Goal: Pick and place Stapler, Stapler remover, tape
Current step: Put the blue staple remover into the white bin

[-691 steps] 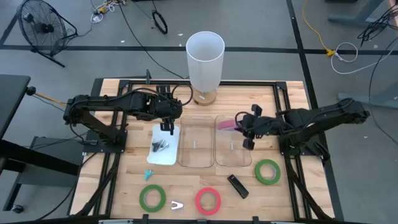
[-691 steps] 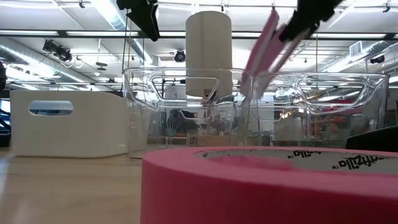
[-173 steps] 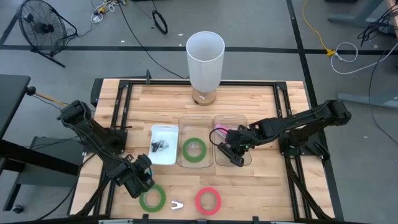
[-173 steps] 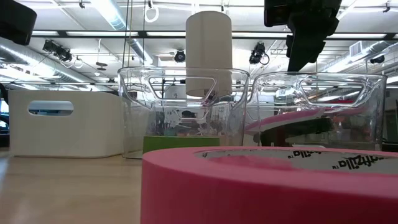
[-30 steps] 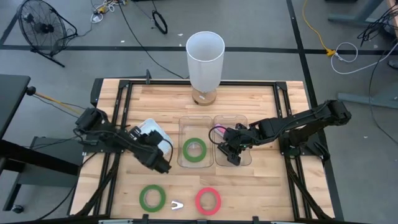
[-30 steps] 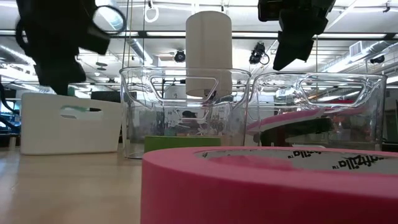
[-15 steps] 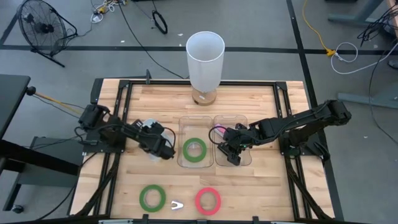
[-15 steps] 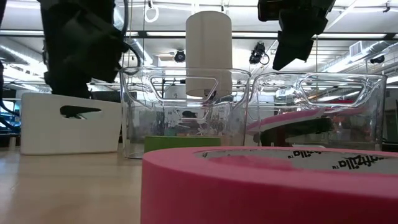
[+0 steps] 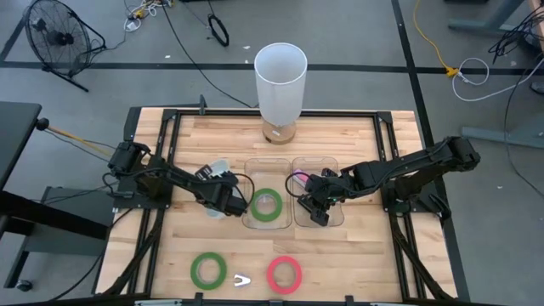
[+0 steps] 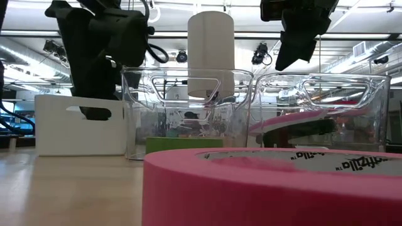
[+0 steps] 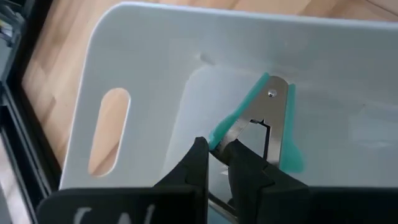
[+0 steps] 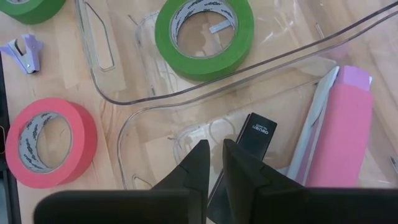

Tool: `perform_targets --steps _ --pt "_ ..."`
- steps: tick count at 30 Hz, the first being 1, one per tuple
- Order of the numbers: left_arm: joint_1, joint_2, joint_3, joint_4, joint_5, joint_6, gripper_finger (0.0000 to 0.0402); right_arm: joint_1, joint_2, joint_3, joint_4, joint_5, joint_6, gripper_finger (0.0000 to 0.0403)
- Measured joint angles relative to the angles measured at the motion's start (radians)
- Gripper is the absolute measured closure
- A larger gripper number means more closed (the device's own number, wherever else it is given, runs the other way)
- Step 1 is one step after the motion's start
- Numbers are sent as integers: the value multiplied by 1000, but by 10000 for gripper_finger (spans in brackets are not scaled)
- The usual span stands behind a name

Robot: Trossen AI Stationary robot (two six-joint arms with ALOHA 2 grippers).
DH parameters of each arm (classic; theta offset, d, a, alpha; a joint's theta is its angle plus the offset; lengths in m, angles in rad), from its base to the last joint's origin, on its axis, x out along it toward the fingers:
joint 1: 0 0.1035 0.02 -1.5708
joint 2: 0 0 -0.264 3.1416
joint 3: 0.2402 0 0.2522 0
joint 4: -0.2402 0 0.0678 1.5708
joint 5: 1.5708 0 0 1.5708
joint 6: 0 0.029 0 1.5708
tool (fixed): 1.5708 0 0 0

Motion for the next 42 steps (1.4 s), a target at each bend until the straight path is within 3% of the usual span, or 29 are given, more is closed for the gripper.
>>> perform_targets --steps 8,28,38,42 --pt "-2 0 0 32 -28 18 364 0 0 0 2 49 0 355" --pt "86 0 0 -61 -81 -34 364 0 0 0 14 50 1 355" --pt "87 0 0 59 -114 103 364 0 0 0 14 52 1 355" --pt "87 0 1 125 -79 153 363 0 0 0 14 52 1 355"
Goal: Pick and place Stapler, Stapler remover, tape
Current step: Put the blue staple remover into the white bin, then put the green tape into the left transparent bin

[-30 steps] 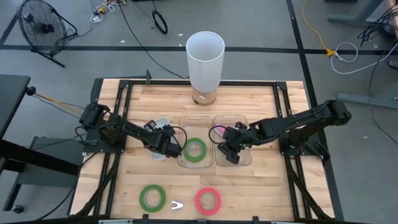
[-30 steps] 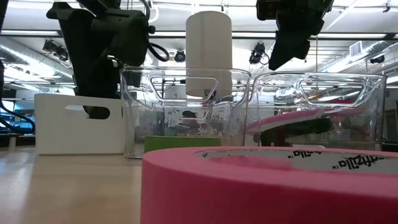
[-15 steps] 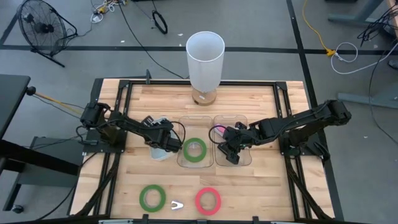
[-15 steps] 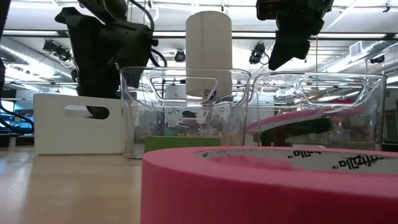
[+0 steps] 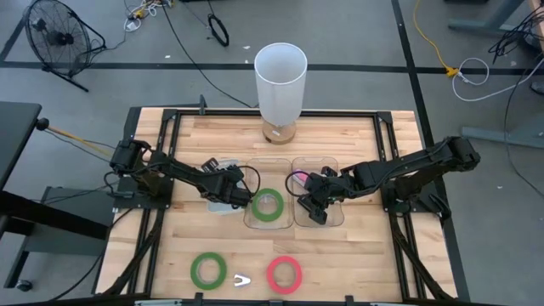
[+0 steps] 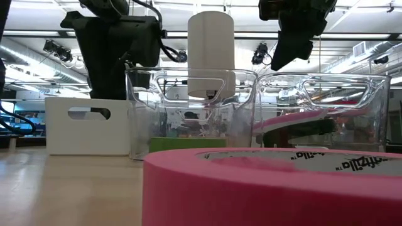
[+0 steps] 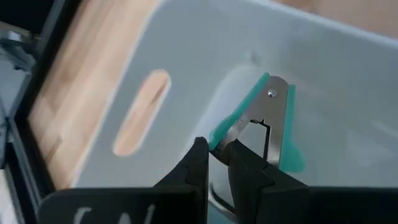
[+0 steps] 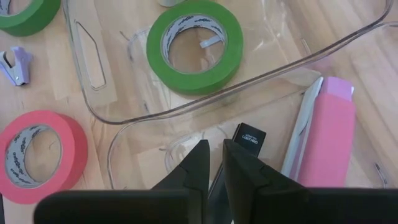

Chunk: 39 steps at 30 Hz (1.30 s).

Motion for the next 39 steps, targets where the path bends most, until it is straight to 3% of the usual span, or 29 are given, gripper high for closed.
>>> perform_targets --steps 11,24,34,39 --pt "-59 0 0 80 83 70 363 0 0 0 0 0 0 355" --pt "-159 0 0 111 85 42 360 0 0 0 0 0 0 355" --pt "-157 0 0 100 86 19 295 0 0 0 0 1 0 355" --pt "-157 0 1 9 105 16 271 0 0 0 0 27 3 355"
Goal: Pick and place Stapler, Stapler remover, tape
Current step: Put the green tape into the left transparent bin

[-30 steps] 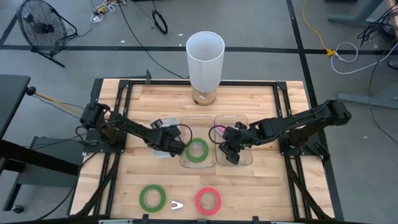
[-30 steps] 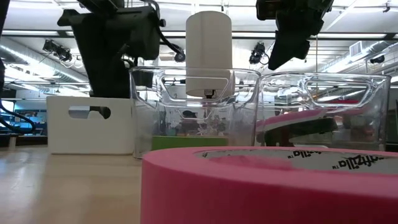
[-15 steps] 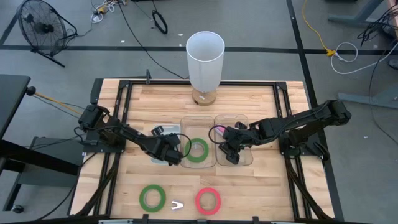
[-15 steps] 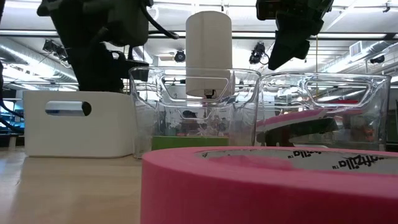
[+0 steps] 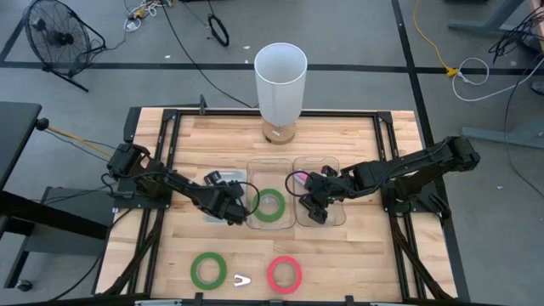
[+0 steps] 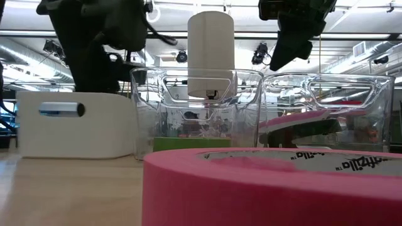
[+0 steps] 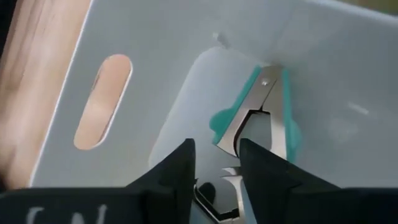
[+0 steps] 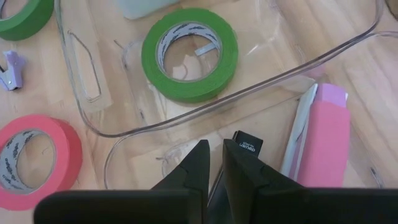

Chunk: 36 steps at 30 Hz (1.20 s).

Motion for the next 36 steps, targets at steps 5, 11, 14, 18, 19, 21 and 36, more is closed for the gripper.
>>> perform_targets --steps 5,11,14,18,19,21,36 --pt "-6 -17 60 -187 -14 -79 265 0 0 0 1 11 -2 355" --pt "-44 -53 169 -224 -61 -50 264 0 0 -24 40 26 -3 355" --pt "-68 -67 228 -244 -30 -39 264 0 0 -35 45 25 0 355" --pt "-116 -72 313 -278 80 -20 264 0 0 -37 41 15 1 355" --pt "-132 -72 332 -289 136 -20 264 0 0 -37 41 15 1 355" --pt "-168 -72 353 -278 254 -35 264 0 0 -37 41 15 1 355" --pt "-577 -57 358 -178 370 -460 264 0 0 -38 45 15 1 355"
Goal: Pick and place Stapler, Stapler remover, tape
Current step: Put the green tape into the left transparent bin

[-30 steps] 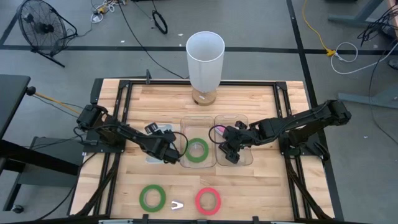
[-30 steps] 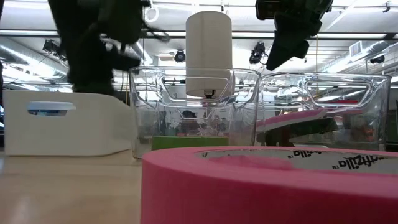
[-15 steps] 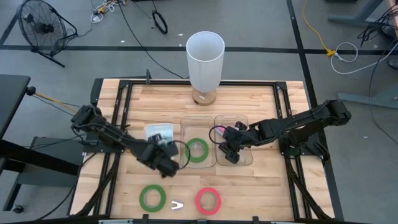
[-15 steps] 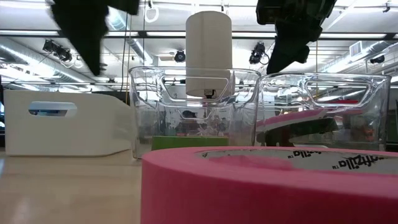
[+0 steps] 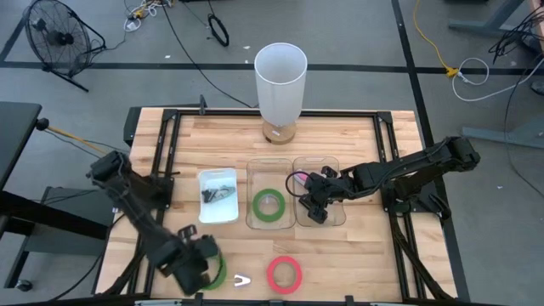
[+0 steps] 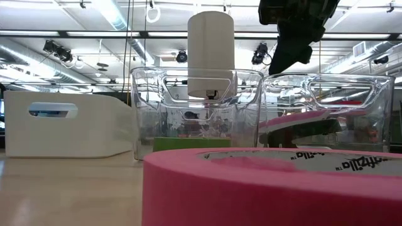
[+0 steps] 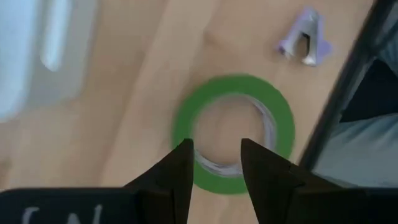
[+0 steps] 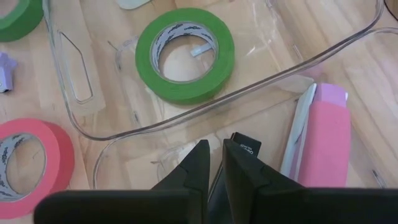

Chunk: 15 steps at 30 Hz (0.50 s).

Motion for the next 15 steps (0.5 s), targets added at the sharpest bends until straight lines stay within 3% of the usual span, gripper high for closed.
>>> perform_targets --steps 6,15 --pt "-77 55 0 2 -15 -124 264 0 0 0 7 0 0 355" --pt "-56 146 0 -1 21 -136 264 0 0 0 22 0 0 355"
